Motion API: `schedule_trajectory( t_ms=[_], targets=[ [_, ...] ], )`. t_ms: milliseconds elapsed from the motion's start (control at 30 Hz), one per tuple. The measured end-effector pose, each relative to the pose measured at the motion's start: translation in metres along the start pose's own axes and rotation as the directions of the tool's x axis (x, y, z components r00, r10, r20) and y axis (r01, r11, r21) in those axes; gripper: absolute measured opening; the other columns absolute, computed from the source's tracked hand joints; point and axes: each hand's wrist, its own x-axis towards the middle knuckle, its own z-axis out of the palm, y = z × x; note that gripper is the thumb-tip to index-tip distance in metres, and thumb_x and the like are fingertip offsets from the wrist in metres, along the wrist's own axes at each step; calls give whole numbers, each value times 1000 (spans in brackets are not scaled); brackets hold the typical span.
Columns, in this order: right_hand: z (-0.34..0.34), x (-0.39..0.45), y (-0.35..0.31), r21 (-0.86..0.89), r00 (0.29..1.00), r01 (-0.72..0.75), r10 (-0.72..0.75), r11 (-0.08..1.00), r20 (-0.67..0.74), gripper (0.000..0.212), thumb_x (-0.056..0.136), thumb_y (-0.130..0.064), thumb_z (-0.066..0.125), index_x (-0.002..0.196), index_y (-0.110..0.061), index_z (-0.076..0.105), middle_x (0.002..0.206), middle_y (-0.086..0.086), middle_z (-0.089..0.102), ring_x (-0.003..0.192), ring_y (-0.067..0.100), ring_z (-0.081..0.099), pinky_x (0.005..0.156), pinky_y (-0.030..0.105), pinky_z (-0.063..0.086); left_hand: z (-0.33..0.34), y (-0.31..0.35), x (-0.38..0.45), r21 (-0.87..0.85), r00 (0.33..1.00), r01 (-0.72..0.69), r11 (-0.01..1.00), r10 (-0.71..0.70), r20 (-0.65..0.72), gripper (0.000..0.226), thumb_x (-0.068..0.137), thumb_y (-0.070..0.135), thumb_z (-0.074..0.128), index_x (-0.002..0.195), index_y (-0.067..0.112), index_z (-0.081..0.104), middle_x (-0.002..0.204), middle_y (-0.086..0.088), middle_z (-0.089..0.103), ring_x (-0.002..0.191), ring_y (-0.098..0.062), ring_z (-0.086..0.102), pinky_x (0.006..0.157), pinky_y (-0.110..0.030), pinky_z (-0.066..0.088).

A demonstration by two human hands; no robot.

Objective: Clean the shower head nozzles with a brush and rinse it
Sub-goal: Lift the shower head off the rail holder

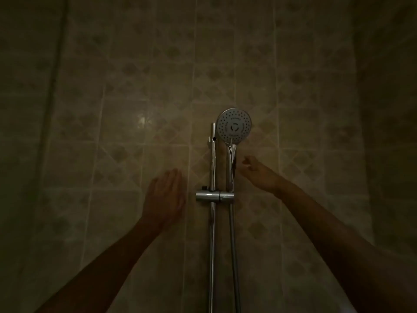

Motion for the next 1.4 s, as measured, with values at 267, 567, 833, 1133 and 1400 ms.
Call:
schedule_trajectory(
  t_ms=[267, 567, 833, 1133, 1400],
  targets=[
    [40, 19, 12, 369, 993, 117, -111, 922, -38, 28, 102, -25, 43, 121, -8, 54, 112, 16, 65, 93, 14, 63, 82, 27, 52, 74, -9, -9, 43, 1000, 12, 999, -11, -15, 69, 95, 57, 21, 153, 19, 13, 162, -9, 2, 149, -29, 1, 118, -55, 8],
    [69, 35, 22, 615, 991, 78, 9, 785, -136, 28, 101, -22, 44, 94, 1, 59, 78, 12, 62, 65, 18, 60, 58, 26, 51, 91, -8, -11, -20, 983, 19, 1000, -22, -184, 66, 92, 49, 36, 151, 24, 21, 162, -3, 11, 149, -25, 11, 117, -50, 16],
    [53, 47, 11, 599, 982, 116, 0, 792, -190, 23, 100, -21, 47, 86, -10, 61, 74, 6, 62, 69, 19, 57, 67, 38, 46, 90, -10, -11, -32, 979, 5, 999, -12, -205, 66, 92, 49, 38, 151, 24, 22, 161, -4, 12, 149, -25, 10, 116, -52, 17],
    [-10, 33, -1, 669, 976, 159, -13, 726, -217, 17, 101, -19, 45, 99, -9, 59, 72, 1, 60, 68, 14, 58, 63, 29, 50, 90, -9, -12, -15, 986, 20, 1000, -22, -167, 61, 96, 49, 30, 152, 27, 17, 162, -2, 7, 149, -25, 5, 118, -51, 11],
    [-15, -33, 11, 657, 986, 77, 40, 750, -160, 13, 98, -17, 51, 94, -11, 62, 70, -1, 65, 68, 12, 62, 65, 30, 49, 52, -5, -9, 1, 993, 36, 999, -36, 116, 71, 95, 54, 29, 151, 24, -1, 161, -9, -8, 146, -28, -15, 117, -51, 1]
  ],
)
